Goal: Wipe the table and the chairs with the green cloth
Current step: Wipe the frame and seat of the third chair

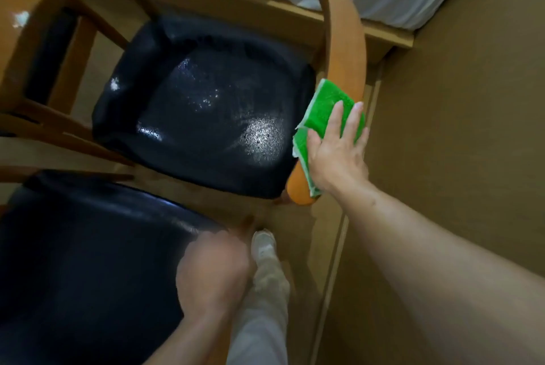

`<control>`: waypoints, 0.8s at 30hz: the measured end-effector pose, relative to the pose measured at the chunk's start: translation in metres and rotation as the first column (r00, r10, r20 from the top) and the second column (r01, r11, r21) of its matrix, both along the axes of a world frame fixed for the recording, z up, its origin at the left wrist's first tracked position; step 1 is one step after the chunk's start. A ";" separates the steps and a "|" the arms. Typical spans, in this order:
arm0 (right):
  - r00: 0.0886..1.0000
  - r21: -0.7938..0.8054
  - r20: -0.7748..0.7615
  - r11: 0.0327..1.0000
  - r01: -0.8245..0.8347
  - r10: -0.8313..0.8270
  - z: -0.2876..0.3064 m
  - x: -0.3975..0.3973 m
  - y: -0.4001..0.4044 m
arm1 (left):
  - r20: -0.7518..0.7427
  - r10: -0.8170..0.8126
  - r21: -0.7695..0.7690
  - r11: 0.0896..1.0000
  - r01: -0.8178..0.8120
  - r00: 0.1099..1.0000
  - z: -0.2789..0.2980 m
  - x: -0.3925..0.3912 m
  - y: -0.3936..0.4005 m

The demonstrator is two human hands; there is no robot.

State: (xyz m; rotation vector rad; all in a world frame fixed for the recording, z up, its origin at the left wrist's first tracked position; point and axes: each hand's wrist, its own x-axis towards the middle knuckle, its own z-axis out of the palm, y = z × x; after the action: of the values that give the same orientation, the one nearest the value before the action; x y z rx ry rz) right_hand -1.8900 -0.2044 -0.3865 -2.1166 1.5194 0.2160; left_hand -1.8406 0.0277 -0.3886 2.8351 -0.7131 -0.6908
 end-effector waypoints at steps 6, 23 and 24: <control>0.984 0.139 -0.010 0.975 0.175 -0.176 0.001 0.033 -0.120 | -0.348 0.054 -0.242 0.959 -0.146 0.936 0.013 -0.006 -0.090; 0.976 0.289 0.177 0.954 0.073 -0.128 0.004 -0.007 -0.070 | -0.099 0.441 -0.060 0.892 -0.448 0.892 -0.006 -0.019 -0.213; 0.973 0.262 0.188 0.962 0.080 -0.132 0.001 -0.001 -0.085 | -0.076 0.429 -0.073 0.898 -0.434 0.900 -0.006 -0.021 -0.214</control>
State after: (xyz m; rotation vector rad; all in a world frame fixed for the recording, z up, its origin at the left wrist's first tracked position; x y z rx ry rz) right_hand -1.8912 -0.2895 -0.3851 -1.7935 1.4003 0.1403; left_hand -1.8612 -0.1865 -0.3947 2.7324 -0.0858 -0.6400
